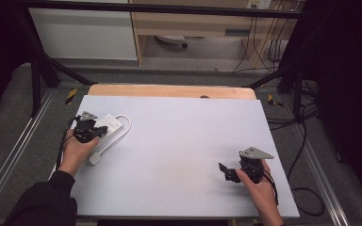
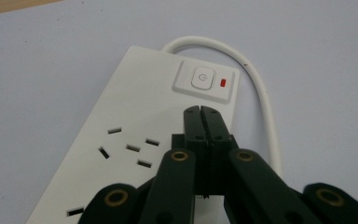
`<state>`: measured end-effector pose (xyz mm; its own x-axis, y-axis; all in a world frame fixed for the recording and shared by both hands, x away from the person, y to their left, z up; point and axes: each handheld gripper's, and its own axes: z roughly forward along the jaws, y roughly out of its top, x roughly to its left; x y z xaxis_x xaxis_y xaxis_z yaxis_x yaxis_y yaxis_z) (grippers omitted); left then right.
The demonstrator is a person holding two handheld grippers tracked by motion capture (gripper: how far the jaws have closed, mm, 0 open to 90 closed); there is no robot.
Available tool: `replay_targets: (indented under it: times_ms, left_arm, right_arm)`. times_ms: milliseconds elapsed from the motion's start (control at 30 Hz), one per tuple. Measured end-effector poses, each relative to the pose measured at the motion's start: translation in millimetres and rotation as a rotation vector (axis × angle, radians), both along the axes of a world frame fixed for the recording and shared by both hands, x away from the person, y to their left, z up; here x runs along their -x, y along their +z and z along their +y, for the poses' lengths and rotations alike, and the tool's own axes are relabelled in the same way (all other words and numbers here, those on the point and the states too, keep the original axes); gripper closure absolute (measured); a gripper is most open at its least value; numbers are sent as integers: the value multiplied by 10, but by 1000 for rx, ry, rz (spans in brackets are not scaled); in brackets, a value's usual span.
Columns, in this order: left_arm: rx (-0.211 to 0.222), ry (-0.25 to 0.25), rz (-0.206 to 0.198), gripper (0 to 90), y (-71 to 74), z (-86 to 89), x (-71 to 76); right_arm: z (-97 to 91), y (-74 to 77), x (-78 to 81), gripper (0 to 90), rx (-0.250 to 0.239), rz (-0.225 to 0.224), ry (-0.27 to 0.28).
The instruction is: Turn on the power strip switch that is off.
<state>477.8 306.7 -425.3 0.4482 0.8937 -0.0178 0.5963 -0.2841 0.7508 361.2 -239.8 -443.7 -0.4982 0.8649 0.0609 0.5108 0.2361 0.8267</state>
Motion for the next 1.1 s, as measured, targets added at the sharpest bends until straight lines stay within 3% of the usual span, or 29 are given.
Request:
replay_targets:
  times_ms: [233, 1100]
  left_arm:
    - [-41, -9, 10, 900, 29, -38, -21]
    - [-30, -6, 14, 900, -4, -45, -41]
  right_arm:
    - [2, -2, -1, 37, 2, -2, 1]
    - [-1, -1, 1, 37, 2, 0, 3]
